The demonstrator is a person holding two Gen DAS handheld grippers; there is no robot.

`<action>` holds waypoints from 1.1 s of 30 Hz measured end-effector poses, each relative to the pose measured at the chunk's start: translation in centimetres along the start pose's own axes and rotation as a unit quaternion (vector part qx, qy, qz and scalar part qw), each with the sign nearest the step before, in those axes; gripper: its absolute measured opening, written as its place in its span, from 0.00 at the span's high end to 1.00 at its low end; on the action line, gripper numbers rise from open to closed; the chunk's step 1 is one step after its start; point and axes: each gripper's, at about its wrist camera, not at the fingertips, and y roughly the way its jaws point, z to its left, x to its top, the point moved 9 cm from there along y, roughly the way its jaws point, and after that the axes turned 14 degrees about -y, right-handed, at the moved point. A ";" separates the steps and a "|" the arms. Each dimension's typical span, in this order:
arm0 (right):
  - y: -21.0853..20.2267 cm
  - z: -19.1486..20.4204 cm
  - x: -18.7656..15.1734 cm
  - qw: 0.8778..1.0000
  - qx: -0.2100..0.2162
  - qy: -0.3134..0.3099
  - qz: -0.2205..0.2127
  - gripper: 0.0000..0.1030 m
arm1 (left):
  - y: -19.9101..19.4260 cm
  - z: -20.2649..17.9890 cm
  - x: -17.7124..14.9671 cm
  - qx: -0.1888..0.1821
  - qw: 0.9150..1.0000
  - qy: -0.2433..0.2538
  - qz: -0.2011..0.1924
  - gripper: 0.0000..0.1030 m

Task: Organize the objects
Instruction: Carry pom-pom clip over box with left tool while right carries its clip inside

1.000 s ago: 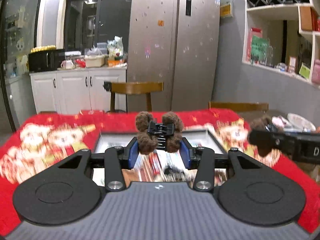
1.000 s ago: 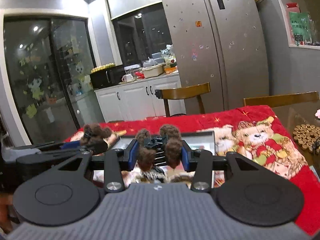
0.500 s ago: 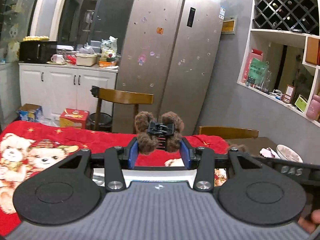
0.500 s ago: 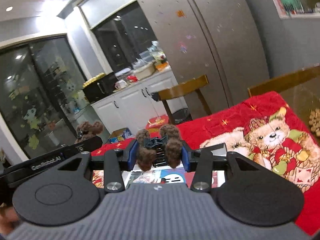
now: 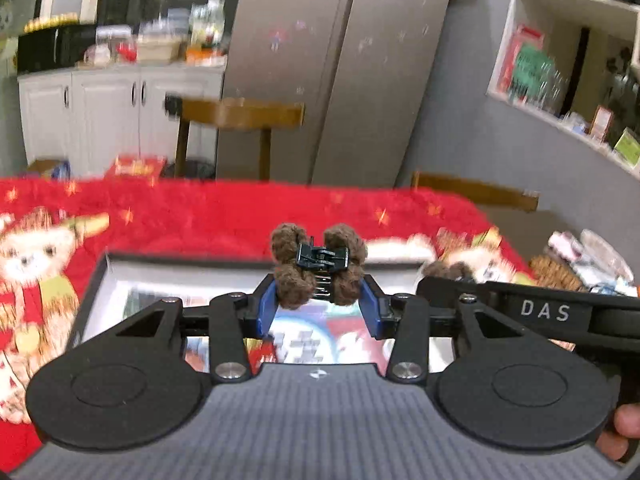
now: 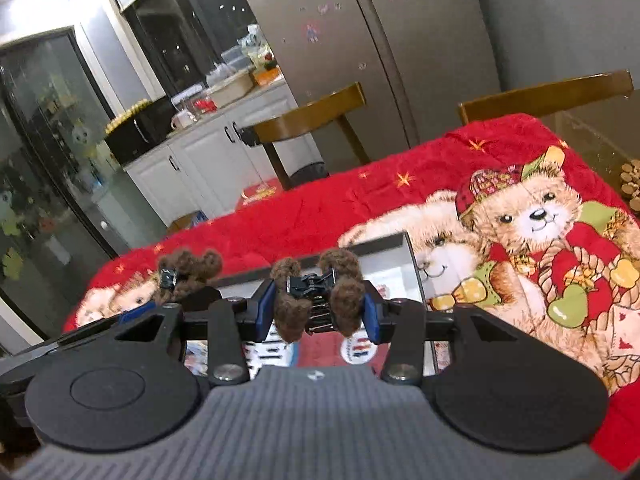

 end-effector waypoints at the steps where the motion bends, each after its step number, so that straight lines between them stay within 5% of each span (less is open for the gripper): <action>1: 0.4 -0.1 -0.4 1.000 0.000 0.000 0.005 0.54 | 0.5 0.4 -0.4 0.001 1.000 0.000 0.008 0.52; 11: 1.7 -0.7 -2.2 0.999 0.006 0.012 0.041 0.53 | 4.1 1.4 -3.6 0.017 0.997 0.025 0.072 0.52; 33: 2.0 0.0 -2.5 0.998 0.021 0.017 0.052 0.53 | 3.9 1.6 -3.7 0.041 0.996 0.036 0.065 0.52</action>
